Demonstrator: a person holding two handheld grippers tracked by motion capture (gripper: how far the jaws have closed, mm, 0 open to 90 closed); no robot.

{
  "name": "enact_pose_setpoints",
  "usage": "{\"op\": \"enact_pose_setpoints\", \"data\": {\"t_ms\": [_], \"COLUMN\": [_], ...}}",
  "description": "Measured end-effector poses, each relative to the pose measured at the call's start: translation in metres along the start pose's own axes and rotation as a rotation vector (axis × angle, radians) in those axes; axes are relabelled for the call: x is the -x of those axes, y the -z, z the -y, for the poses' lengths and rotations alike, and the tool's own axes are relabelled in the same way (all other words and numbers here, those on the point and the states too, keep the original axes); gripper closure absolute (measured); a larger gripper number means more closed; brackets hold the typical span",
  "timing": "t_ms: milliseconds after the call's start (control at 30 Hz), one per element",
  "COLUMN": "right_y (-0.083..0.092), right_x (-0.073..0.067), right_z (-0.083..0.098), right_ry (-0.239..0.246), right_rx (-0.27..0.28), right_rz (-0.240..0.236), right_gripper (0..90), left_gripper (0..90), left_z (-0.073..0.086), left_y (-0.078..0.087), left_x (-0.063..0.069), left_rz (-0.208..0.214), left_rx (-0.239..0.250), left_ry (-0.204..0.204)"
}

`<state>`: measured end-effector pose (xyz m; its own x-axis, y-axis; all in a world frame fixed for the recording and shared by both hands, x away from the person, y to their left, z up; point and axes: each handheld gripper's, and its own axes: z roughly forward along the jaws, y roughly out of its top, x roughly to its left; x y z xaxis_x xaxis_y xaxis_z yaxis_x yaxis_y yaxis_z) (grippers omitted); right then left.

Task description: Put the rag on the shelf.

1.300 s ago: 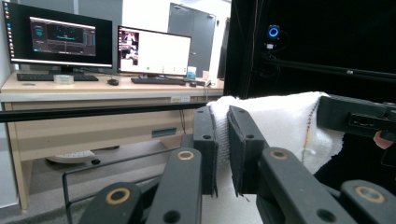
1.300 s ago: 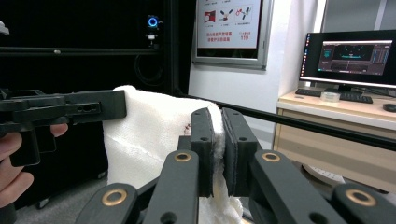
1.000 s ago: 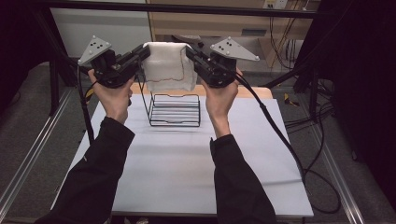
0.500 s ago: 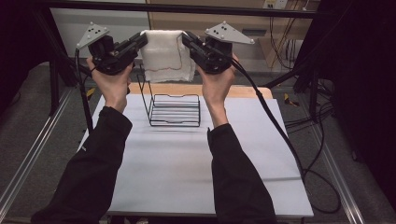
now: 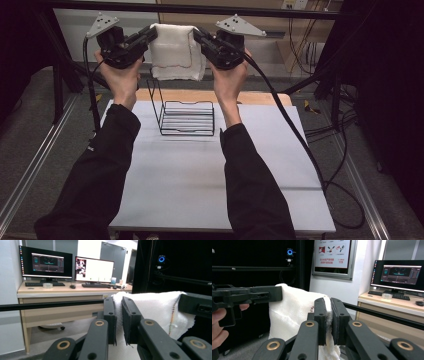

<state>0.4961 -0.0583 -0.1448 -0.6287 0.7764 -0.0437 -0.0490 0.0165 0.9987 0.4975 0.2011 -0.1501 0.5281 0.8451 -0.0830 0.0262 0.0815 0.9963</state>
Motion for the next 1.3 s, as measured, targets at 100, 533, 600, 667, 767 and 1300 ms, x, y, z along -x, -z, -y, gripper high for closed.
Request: {"op": "enact_pose_setpoints", "data": {"t_ms": [100, 533, 600, 667, 767, 1300], "right_y": [-0.005, -0.021, -0.023, -0.025, -0.027, -0.03], "right_x": [0.004, 0.012, 0.014, 0.014, 0.015, 0.014], "right_z": [-0.001, 0.006, 0.007, 0.008, 0.011, 0.03], "right_ry": [-0.006, -0.008, -0.013, -0.018, -0.018, -0.008], "right_rx": [-0.006, -0.034, -0.039, -0.039, -0.045, -0.098], "right_rz": [0.004, 0.01, 0.008, 0.007, 0.007, 0.01], "right_gripper": [84.0, 83.9, 83.9, 84.0, 84.0, 83.9], "left_gripper": [81.8, 81.8, 81.8, 81.8, 81.9, 81.8], "left_z": [-0.001, 0.009, 0.009, 0.01, 0.011, 0.03], "left_y": [-0.005, -0.02, -0.021, -0.023, -0.024, -0.026], "left_x": [-0.002, -0.016, -0.016, -0.018, -0.02, -0.025], "left_rz": [-0.004, -0.006, -0.012, -0.014, -0.016, -0.002], "left_rx": [-0.002, -0.027, -0.028, -0.031, -0.042, -0.09], "left_ry": [0.002, 0.009, 0.003, 0.003, 0.0, 0.001]}}
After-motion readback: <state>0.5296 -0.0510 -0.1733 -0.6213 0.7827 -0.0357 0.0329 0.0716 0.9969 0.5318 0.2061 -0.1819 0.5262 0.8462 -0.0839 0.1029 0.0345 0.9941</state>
